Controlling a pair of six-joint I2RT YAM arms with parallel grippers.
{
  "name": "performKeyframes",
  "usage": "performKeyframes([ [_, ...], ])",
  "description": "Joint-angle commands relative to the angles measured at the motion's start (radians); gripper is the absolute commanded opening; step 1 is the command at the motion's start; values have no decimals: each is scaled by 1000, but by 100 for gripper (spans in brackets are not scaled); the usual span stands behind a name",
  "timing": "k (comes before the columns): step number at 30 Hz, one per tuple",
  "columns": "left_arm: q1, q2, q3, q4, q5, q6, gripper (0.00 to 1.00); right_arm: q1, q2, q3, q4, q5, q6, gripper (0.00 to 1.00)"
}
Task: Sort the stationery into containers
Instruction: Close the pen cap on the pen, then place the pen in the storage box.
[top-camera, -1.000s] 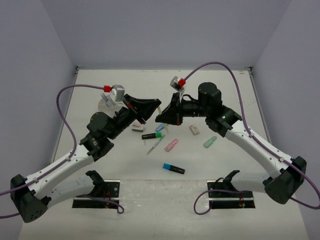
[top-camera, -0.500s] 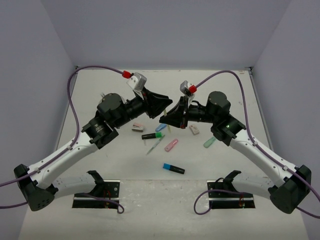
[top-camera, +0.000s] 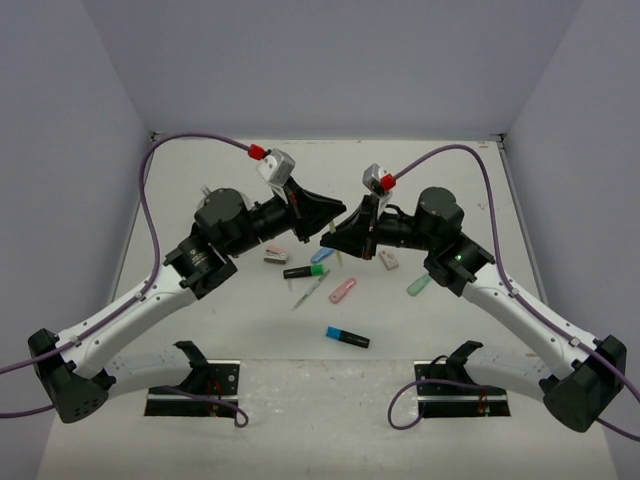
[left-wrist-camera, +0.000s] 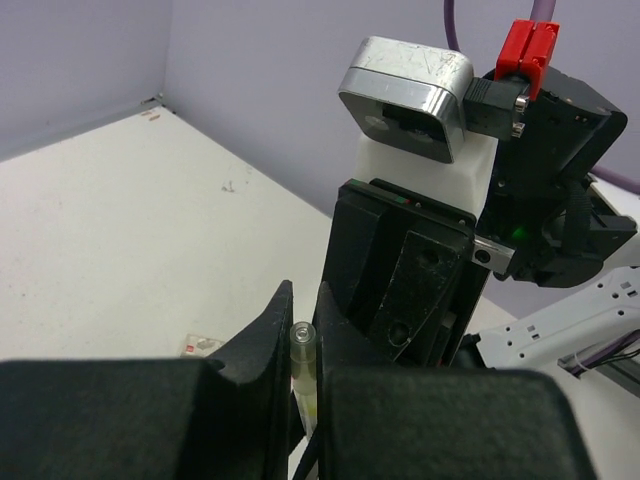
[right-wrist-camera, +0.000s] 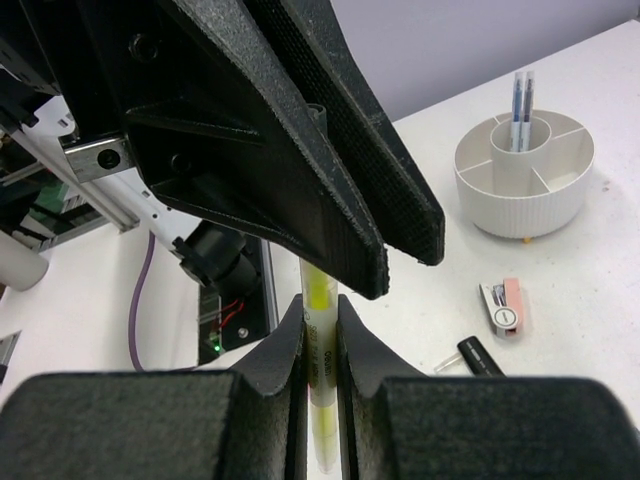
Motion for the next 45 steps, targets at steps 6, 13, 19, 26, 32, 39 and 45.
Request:
performKeyframes([
  [6, 8, -11, -263, 112, 180, -108, 0, -58, 41, 320, -62, 129, -45, 0],
  [13, 74, -16, -74, -262, -193, -26, 0, -69, 85, 195, -80, 210, -149, 15],
  [19, 236, 65, 150, -451, -525, -18, 0, -71, 83, 131, -105, 269, -154, 92],
  [26, 397, 115, 207, -355, -889, 16, 0, -69, -18, -13, -66, 437, -114, 99],
  [32, 513, 197, 106, -83, -1080, 111, 0, -71, -86, -122, -14, 401, -33, 99],
  [39, 572, 262, -9, 119, -1046, 95, 0, -69, -197, -164, -19, 359, -23, 99],
  [45, 579, 308, -101, 163, -1006, 28, 0, -71, -218, -157, -42, 349, -33, 99],
])
